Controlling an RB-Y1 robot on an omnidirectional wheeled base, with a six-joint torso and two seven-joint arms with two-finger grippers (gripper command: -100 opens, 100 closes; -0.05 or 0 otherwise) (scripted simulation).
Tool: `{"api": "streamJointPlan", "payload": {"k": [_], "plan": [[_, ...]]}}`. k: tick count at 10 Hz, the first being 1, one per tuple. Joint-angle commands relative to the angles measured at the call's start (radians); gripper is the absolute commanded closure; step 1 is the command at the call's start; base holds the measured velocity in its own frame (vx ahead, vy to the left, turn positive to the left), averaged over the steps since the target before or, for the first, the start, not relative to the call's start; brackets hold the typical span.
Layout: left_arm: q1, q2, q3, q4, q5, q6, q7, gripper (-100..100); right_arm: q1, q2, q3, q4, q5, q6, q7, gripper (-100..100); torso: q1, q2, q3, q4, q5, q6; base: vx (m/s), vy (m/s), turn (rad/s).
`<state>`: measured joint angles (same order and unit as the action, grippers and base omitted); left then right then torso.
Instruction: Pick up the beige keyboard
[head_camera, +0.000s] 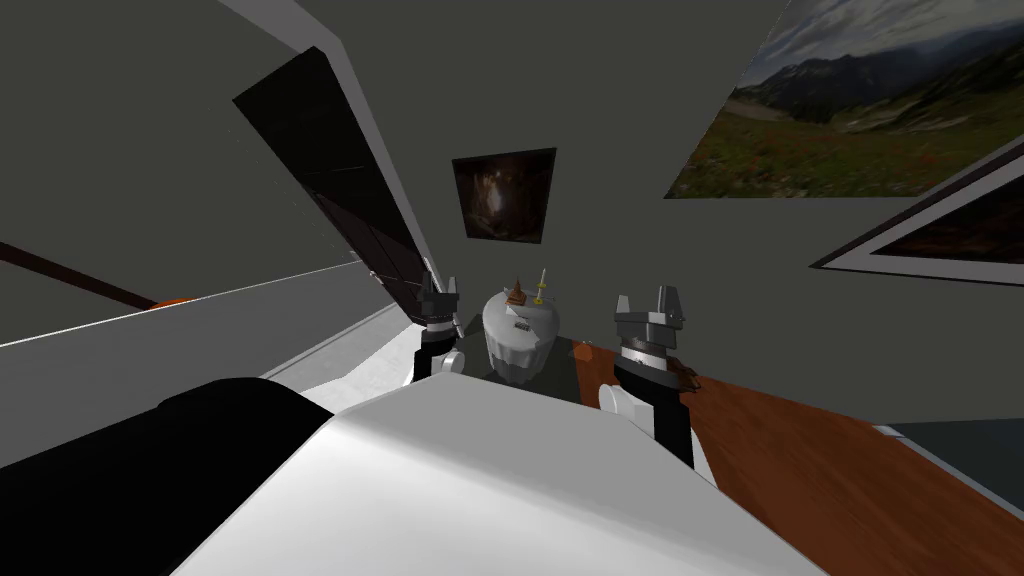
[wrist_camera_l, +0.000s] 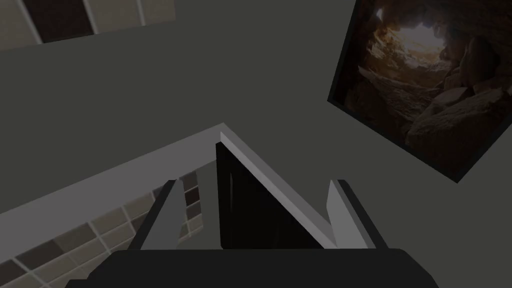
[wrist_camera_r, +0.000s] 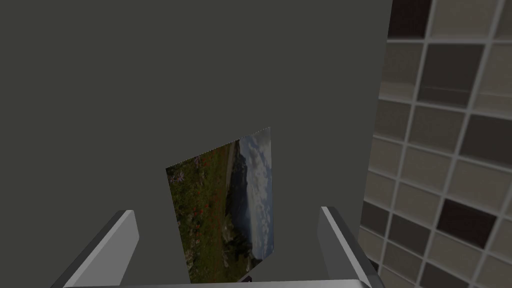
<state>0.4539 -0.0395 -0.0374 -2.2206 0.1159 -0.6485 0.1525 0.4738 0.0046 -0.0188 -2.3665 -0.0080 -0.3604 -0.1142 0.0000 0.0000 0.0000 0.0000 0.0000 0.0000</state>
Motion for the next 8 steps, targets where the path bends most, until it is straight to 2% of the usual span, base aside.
{"api": "streamJointPlan", "payload": {"k": [1,5,8], "plan": [[0.009,0.037,-0.003,0.012,0.006,0.01,-0.002,-100,0.0,0.0,0.0,0.0,0.0,0.0,0.0,0,0.0,0.0,0.0,0.0,0.0,0.0,-0.021,-0.012,-0.025],[0.056,0.153,-0.018,0.081,0.046,0.069,-0.014,-100,0.0,0.0,0.0,0.0,0.0,0.0,0.0,0,-0.003,0.005,0.003,0.001,-0.001,0.0,-0.064,-0.054,-0.056],[0.107,0.238,-0.039,0.163,0.101,0.143,-0.028,-100,0.0,0.0,0.0,0.0,0.0,0.0,0.0,0,-0.006,0.006,0.003,0.001,-0.001,0.0,-0.085,-0.093,-0.114]]}}
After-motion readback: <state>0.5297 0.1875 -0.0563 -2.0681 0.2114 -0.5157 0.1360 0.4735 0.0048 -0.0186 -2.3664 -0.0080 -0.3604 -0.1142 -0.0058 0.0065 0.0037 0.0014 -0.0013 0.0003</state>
